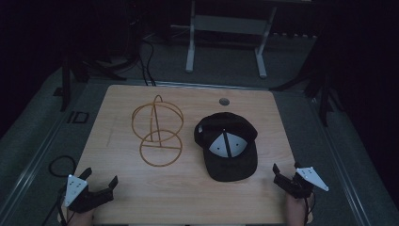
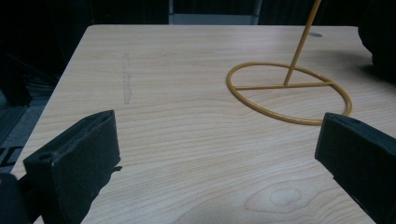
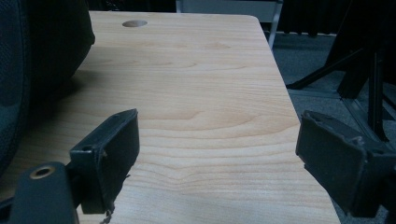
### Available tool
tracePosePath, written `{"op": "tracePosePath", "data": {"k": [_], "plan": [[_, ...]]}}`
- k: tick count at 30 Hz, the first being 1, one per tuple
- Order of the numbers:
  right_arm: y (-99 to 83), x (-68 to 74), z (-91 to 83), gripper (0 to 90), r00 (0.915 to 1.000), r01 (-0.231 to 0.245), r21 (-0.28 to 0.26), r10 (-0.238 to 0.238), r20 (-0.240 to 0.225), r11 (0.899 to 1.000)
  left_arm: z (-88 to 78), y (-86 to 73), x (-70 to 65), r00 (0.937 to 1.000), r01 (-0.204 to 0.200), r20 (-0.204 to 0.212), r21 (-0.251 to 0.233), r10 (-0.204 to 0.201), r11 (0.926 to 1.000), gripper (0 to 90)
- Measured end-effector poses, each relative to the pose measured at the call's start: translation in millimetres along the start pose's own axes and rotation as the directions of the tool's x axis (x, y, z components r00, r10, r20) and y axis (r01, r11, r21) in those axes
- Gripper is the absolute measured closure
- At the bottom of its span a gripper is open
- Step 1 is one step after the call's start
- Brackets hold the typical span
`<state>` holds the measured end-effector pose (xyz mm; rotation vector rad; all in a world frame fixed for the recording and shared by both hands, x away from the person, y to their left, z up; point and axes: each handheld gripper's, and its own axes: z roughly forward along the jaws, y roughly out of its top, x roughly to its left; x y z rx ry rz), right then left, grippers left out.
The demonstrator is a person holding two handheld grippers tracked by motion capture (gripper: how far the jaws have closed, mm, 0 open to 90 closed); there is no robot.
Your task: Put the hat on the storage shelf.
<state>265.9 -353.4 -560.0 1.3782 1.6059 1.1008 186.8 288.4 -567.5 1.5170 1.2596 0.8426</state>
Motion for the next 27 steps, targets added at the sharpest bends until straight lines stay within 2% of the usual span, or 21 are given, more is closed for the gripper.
{"op": "tracePosePath", "data": {"k": [11, 15, 19, 22, 24, 27], "plan": [[1.7, 1.1, 3.6, 13.2, 0.9998, 0.019, 0.022, -0.019, -0.006, 1.000, 0.1, 0.3, 0.1, 1.0000, 0.001, -0.010, 0.004, -0.001, 1.0000, 0.3], [12.4, 3.6, 6.0, 13.2, 0.9978, 0.024, 0.025, -0.022, -0.062, 0.999, 1.1, 0.4, -0.2, 1.0000, -0.003, -0.007, 0.014, 0.003, 0.9999, 0.4], [22.9, 2.5, 9.5, 13.3, 0.9978, 0.026, 0.040, -0.023, -0.062, 0.999, 1.1, 0.4, -0.1, 1.0000, -0.002, -0.005, 0.015, 0.002, 0.9999, 0.4], [29.9, 1.5, 9.5, 13.4, 0.9965, 0.010, 0.046, -0.006, -0.084, 0.999, 0.8, 0.5, 0.4, 1.0000, -0.002, -0.006, 0.016, 0.002, 0.9999, 0.4], [42.3, 0.8, 8.4, 13.4, 0.9926, -0.002, 0.042, 0.007, -0.121, 0.999, 0.7, 0.6, 0.8, 1.0000, 0.002, -0.007, 0.016, -0.002, 0.9999, 0.4], [54.8, 2.6, 7.1, 12.8, 0.9896, 0.009, 0.025, -0.005, -0.144, 1.000, 0.7, 0.4, 0.9, 1.0000, 0.004, -0.006, 0.020, -0.004, 0.9998, 0.4]]}}
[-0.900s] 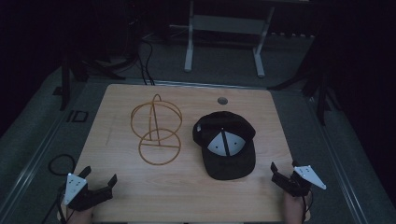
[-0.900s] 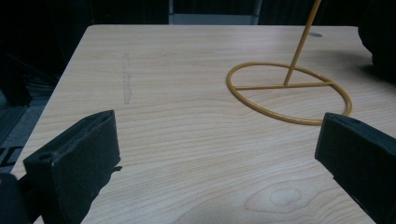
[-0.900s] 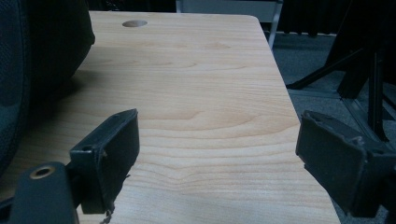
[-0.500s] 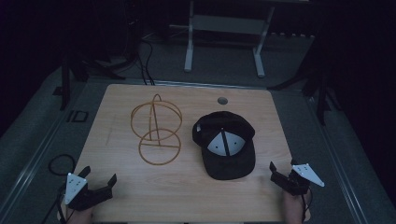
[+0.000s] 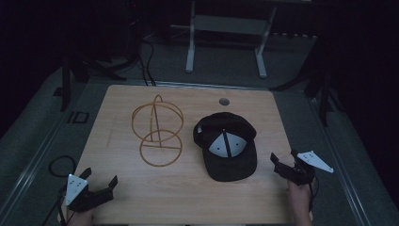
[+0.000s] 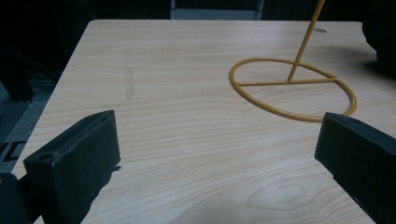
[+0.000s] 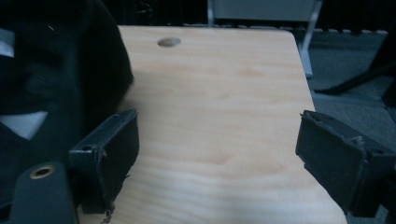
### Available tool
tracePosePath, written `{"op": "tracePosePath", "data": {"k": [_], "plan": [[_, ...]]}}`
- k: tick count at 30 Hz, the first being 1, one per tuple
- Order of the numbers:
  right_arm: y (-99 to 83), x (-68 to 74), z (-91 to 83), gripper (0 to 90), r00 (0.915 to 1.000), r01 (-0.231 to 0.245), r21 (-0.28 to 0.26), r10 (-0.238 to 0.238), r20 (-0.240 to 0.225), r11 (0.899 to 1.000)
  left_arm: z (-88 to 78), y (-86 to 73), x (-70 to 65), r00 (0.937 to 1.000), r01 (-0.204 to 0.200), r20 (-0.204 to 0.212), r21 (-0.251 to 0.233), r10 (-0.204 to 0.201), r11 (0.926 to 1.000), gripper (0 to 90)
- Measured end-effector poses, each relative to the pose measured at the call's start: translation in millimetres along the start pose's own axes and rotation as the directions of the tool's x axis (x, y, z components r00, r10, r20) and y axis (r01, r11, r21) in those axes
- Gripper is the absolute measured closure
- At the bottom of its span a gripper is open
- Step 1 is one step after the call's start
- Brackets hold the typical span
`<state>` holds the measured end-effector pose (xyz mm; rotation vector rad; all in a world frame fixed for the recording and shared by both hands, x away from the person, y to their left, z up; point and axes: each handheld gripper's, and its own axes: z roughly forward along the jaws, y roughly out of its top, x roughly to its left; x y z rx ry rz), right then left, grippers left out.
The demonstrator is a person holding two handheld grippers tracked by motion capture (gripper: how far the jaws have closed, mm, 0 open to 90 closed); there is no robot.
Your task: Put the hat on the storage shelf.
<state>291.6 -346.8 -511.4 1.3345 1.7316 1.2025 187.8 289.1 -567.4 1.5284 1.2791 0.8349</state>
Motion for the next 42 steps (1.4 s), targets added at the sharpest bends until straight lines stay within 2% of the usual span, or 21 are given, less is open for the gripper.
{"op": "tracePosePath", "data": {"k": [6, 8, 9, 11, 12, 13, 17, 19, 24, 28, 33, 38, 40, 42], "plan": [[27.9, 7.1, -2.1, 12.3, 0.9981, 0.038, -0.039, -0.040, -0.046, 0.999, 0.1, 0.2, 0.0, 1.0000, -0.001, 0.004, 0.004, 0.001, 1.0000, 0.4], [36.6, 10.6, -0.9, 12.1, 0.9957, 0.058, -0.033, -0.061, -0.070, 0.998, 0.3, 0.2, -0.6, 1.0000, -0.004, 0.005, 0.011, 0.004, 0.9999, 0.4], [40.5, 13.5, -0.2, 12.1, 0.9949, 0.073, -0.036, -0.075, -0.067, 0.997, 0.3, 0.3, -1.2, 1.0000, -0.006, 0.004, 0.013, 0.006, 0.9999, 0.4], [47.1, 18.9, 1.6, 10.9, 0.9881, 0.111, -0.042, -0.115, -0.102, 0.993, -0.1, 0.8, -2.6, 0.9998, -0.016, 0.008, 0.007, 0.016, 0.9998, 0.4], [49.9, 22.0, 2.8, 11.1, 0.9870, 0.115, -0.046, -0.119, -0.108, 0.992, -0.3, 1.0, -3.3, 0.9997, -0.022, 0.009, 0.006, 0.022, 0.9997, 0.4], [52.9, 24.6, 4.9, 11.1, 0.9828, 0.121, -0.039, -0.125, -0.135, 0.992, -0.2, 1.1, -3.9, 0.9996, -0.025, 0.012, 0.005, 0.025, 0.9997, 0.4], [62.4, 37.3, 15.4, 11.3, 0.9694, 0.164, -0.014, -0.164, -0.183, 0.986, 0.0, 1.0, -5.3, 0.9993, -0.034, 0.016, 0.003, 0.034, 0.9994, 0.4], [66.3, 42.5, 21.8, 14.1, 0.9611, 0.184, -0.002, -0.180, -0.209, 0.983, -0.4, 1.1, -4.8, 0.9994, -0.028, 0.019, 0.000, 0.028, 0.9996, 0.4], [73.0, 53.2, 38.1, 19.3, 0.9476, 0.235, 0.035, -0.221, -0.230, 0.971, -1.0, 1.4, -3.8, 0.9996, -0.017, 0.023, -0.005, 0.017, 0.9998, 0.4], [77.1, 55.3, 51.1, 23.5, 0.9459, 0.242, 0.057, -0.223, -0.236, 0.969, -0.8, 1.4, -4.1, 0.9994, -0.020, 0.027, -0.003, 0.020, 0.9998, 0.4], [80.7, 58.7, 65.8, 28.6, 0.9382, 0.270, 0.085, -0.242, -0.247, 0.959, 0.6, 1.3, -5.3, 0.9992, -0.026, 0.029, 0.004, 0.026, 0.9997, 0.4], [84.4, 63.1, 80.5, 36.1, 0.9373, 0.281, 0.106, -0.249, -0.244, 0.954, 0.3, 1.4, -4.9, 0.9993, -0.023, 0.030, 0.004, 0.023, 0.9997, 0.4], [85.7, 65.8, 86.3, 38.4, 0.9363, 0.297, 0.114, -0.265, -0.230, 0.948, 0.4, 1.4, -4.7, 0.9992, -0.024, 0.031, 0.005, 0.024, 0.9997, 0.4], [86.9, 67.8, 91.4, 40.1, 0.9351, 0.300, 0.128, -0.265, -0.235, 0.945, 1.2, 1.4, -5.2, 0.9992, -0.026, 0.030, 0.009, 0.026, 0.9996, 0.4]]}}
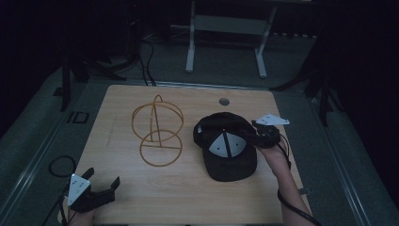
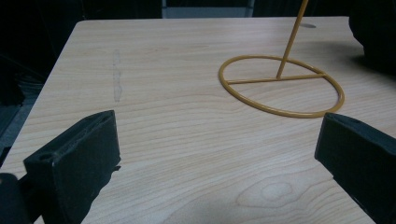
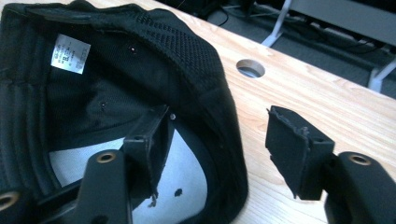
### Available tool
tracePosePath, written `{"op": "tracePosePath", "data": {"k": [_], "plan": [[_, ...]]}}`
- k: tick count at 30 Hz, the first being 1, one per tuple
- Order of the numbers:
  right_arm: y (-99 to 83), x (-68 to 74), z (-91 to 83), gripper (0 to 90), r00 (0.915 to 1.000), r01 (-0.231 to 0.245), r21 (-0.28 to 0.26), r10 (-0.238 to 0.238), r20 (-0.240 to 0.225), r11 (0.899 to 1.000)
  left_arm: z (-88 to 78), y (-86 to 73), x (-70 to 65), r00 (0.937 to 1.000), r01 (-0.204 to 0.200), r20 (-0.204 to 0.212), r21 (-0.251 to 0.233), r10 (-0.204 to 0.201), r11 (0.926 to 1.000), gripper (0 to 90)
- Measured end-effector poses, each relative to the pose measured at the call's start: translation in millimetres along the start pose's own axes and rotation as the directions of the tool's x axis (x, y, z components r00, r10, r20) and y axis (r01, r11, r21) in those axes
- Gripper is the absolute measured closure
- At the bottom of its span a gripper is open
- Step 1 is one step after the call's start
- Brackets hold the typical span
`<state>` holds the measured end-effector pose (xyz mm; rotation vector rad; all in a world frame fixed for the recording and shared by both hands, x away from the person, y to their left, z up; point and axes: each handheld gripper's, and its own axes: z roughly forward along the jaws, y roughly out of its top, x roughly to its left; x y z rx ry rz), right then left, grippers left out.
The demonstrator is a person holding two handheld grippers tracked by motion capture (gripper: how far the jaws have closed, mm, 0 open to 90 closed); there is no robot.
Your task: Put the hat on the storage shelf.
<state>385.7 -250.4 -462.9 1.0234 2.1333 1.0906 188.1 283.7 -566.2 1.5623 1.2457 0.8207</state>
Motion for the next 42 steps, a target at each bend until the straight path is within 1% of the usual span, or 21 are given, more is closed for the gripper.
{"op": "tracePosePath", "data": {"k": [3, 5, 6, 8, 11, 14, 16, 18, 19, 23, 26, 30, 34, 38, 40, 41, 42], "plan": [[2.2, 1.6, 7.8, 42.9, 0.9997, 0.020, 0.027, -0.020, 0.016, 0.999, 1.1, 0.1, -1.6, 0.9999, -0.012, 0.003, 0.005, 0.012, 0.9999, 0.4], [3.3, 2.0, 12.0, 44.2, 0.9999, 0.014, 0.037, -0.014, 0.009, 0.999, 1.2, 0.0, -2.3, 0.9999, -0.016, 0.004, 0.007, 0.016, 0.9999, 0.4], [3.8, 2.4, 13.9, 45.8, 0.9998, 0.019, 0.043, -0.019, 0.010, 0.999, 1.2, 0.0, -2.2, 0.9999, -0.014, 0.005, 0.007, 0.014, 0.9999, 0.4], [4.7, 4.3, 17.8, 47.6, 0.9991, 0.033, 0.062, -0.034, 0.026, 0.998, 0.8, 0.1, -1.4, 0.9999, -0.013, 0.006, 0.007, 0.013, 0.9999, 0.4], [4.7, 7.1, 23.7, 54.1, 0.9978, 0.050, 0.090, -0.054, 0.039, 0.995, 0.2, 0.1, -0.9, 0.9999, -0.008, 0.006, 0.007, 0.008, 0.9999, 0.4], [4.0, 10.4, 28.2, 62.6, 0.9946, 0.067, 0.113, -0.075, 0.071, 0.991, 0.4, 0.0, -1.0, 0.9999, -0.009, 0.006, 0.009, 0.009, 0.9999, 0.4], [3.8, 11.1, 29.6, 75.8, 0.9924, 0.069, 0.118, -0.080, 0.093, 0.991, 0.8, -0.1, -1.0, 0.9999, -0.008, 0.006, 0.011, 0.008, 0.9999, 0.4], [3.8, 10.9, 29.9, 87.0, 0.9927, 0.067, 0.122, -0.078, 0.092, 0.990, 1.5, -0.3, -1.2, 1.0000, -0.008, 0.004, 0.011, 0.008, 0.9999, 0.4], [3.9, 11.2, 29.8, 87.9, 0.9923, 0.068, 0.124, -0.080, 0.095, 0.990, 1.5, -0.4, -1.2, 1.0000, -0.008, 0.004, 0.011, 0.008, 0.9999, 0.4], [5.0, 12.1, 26.9, 88.6, 0.9955, 0.050, 0.103, -0.058, 0.075, 0.993, 1.0, -0.2, -0.4, 1.0000, -0.003, 0.007, 0.006, 0.003, 1.0000, 0.4], [7.0, 12.5, 22.3, 88.8, 0.9985, 0.018, 0.073, -0.022, 0.051, 0.997, 1.0, -0.3, -0.3, 0.9999, -0.005, 0.009, 0.008, 0.005, 1.0000, 0.4], [14.1, 13.0, 13.1, 88.9, 0.9997, -0.014, 0.030, 0.014, 0.020, 0.999, 1.4, -0.4, -1.7, 0.9998, -0.015, 0.010, 0.014, 0.015, 0.9998, 0.4], [23.4, 12.3, 1.2, 88.9, 0.9990, -0.041, -0.010, 0.041, -0.018, 0.999, 1.1, -0.2, -2.7, 0.9997, -0.022, 0.009, 0.015, 0.022, 0.9996, 0.4], [32.5, 11.9, -12.8, 88.9, 0.9982, -0.047, -0.057, 0.045, -0.041, 0.997, 1.2, -0.3, -3.6, 0.9998, -0.010, 0.016, 0.004, 0.010, 0.9999, 0.4], [36.8, 12.9, -19.7, 88.9, 0.9988, -0.035, -0.077, 0.032, -0.037, 0.996, 1.3, -0.2, -4.6, 0.9996, -0.006, 0.028, -0.002, 0.006, 1.0000, 0.4], [39.0, 13.1, -22.9, 88.9, 0.9986, -0.035, -0.087, 0.031, -0.042, 0.996, 1.5, -0.1, -5.5, 0.9995, -0.006, 0.031, -0.004, 0.006, 1.0000, 0.4], [41.1, 13.6, -26.1, 88.9, 0.9987, -0.032, -0.095, 0.028, -0.042, 0.995, 1.6, 0.1, -6.2, 0.9993, -0.014, 0.034, -0.001, 0.014, 0.9999, 0.4]]}}
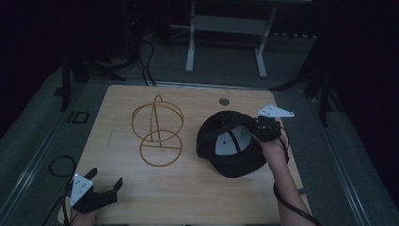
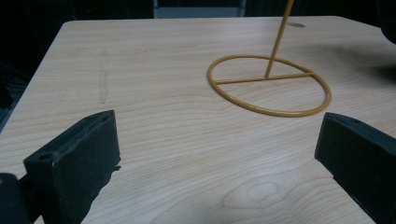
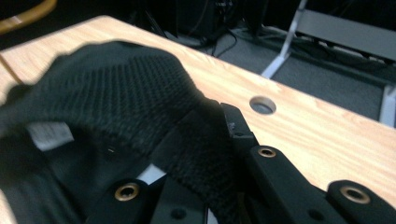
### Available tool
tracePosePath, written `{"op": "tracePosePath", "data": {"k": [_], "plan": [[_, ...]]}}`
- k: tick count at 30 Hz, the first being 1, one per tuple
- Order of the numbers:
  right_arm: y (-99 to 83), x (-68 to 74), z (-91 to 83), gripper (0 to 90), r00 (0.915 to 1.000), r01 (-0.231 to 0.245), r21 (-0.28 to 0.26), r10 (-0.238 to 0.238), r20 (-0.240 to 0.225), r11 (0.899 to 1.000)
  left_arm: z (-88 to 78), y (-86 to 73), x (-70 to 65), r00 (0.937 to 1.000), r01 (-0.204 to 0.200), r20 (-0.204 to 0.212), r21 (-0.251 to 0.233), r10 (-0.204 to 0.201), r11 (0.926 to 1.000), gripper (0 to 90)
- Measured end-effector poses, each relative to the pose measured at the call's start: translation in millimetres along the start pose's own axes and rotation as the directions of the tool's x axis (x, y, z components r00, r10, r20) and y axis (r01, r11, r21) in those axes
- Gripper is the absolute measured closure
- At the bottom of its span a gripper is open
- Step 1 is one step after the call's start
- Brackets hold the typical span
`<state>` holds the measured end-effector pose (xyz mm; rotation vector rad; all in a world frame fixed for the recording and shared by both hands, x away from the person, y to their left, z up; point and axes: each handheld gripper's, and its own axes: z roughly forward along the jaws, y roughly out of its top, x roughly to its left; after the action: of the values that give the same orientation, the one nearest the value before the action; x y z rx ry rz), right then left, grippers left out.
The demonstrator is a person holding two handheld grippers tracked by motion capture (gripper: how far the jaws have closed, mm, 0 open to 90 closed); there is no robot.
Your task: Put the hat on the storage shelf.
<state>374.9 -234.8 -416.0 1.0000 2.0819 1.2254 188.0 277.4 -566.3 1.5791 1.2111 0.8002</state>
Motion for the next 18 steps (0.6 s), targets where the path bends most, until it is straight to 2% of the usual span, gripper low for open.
{"op": "tracePosePath", "data": {"k": [6, 8, 11, 14, 15, 16, 17, 18], "plan": [[13.8, 3.0, -15.6, 88.9, 0.9999, 0.013, -0.043, -0.012, 0.010, 0.999, 1.5, 2.5, -11.2, 0.9999, -0.014, 0.007, 0.014, 0.014, 0.9998, 0.4], [17.6, 3.3, -21.1, 88.8, 0.9997, 0.011, -0.055, -0.010, 0.023, 0.998, 2.2, 4.6, -18.7, 0.9996, -0.003, 0.029, 0.013, 0.003, 0.9999, 0.4], [21.9, 3.1, -30.5, 88.9, 0.9996, 0.004, -0.092, -0.002, 0.030, 0.996, 5.6, 10.8, -33.2, 0.9982, -0.029, 0.054, 0.044, 0.027, 0.9986, 0.4], [25.6, 4.1, -39.8, 88.9, 0.9998, -0.011, -0.122, 0.013, 0.017, 0.992, 8.7, 19.8, -47.9, 0.9946, -0.021, 0.103, 0.058, 0.015, 0.9981, 0.4], [26.6, 5.0, -42.9, 88.8, 0.9998, -0.014, -0.128, 0.016, 0.015, 0.992, 9.5, 23.1, -53.2, 0.9932, -0.017, 0.116, 0.061, 0.010, 0.9980, 0.4], [27.1, 6.7, -46.4, 88.8, 0.9997, -0.018, -0.141, 0.020, 0.012, 0.990, 10.5, 26.5, -58.3, 0.9892, -0.004, 0.147, 0.057, -0.004, 0.9983, 0.4], [27.4, 8.4, -49.5, 88.8, 0.9999, -0.014, -0.152, 0.015, 0.008, 0.988, 11.8, 30.1, -63.7, 0.9835, 0.011, 0.179, 0.061, -0.022, 0.9981, 0.4], [27.6, 10.2, -52.3, 88.8, 1.0000, -0.008, -0.159, 0.008, 0.001, 0.987, 13.5, 33.7, -69.5, 0.9751, 0.020, 0.219, 0.068, -0.034, 0.9975, 0.4]]}}
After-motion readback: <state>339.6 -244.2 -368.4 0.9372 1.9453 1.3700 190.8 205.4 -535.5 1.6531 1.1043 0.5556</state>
